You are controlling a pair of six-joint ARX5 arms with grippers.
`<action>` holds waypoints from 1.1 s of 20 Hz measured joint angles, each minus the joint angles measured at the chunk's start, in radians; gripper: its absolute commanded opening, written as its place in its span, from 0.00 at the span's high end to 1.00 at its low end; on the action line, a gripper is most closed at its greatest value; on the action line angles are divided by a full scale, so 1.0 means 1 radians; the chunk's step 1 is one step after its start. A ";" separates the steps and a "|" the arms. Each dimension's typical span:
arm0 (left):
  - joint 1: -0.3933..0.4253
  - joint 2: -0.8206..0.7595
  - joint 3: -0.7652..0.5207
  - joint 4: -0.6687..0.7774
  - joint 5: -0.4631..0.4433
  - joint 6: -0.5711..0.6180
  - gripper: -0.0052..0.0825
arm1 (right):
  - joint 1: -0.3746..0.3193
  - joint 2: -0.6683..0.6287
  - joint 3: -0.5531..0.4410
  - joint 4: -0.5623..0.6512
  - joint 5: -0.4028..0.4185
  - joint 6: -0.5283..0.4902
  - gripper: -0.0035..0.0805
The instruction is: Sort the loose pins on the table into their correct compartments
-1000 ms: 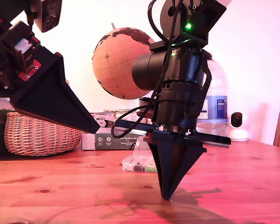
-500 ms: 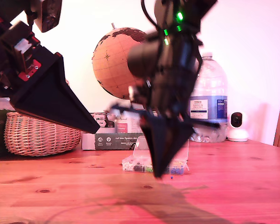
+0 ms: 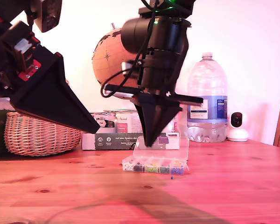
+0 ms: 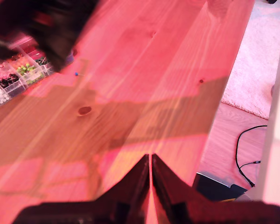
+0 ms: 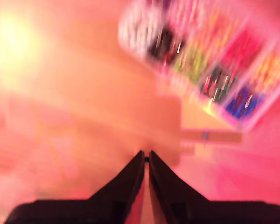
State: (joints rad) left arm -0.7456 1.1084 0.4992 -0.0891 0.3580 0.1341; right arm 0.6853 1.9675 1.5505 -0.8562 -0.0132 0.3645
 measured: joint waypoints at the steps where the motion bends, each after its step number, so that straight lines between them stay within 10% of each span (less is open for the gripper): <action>1: 0.000 0.000 0.000 0.000 0.000 0.000 0.97 | -0.006 0.000 0.000 0.016 0.002 0.000 0.97; 22: 0.000 0.000 0.000 0.007 0.000 0.000 0.97 | -0.071 0.103 0.000 0.171 0.002 -0.023 0.97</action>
State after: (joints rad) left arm -0.7456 1.1084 0.4992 -0.0818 0.3576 0.1341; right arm 0.6147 2.0705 1.5505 -0.6853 -0.0113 0.3416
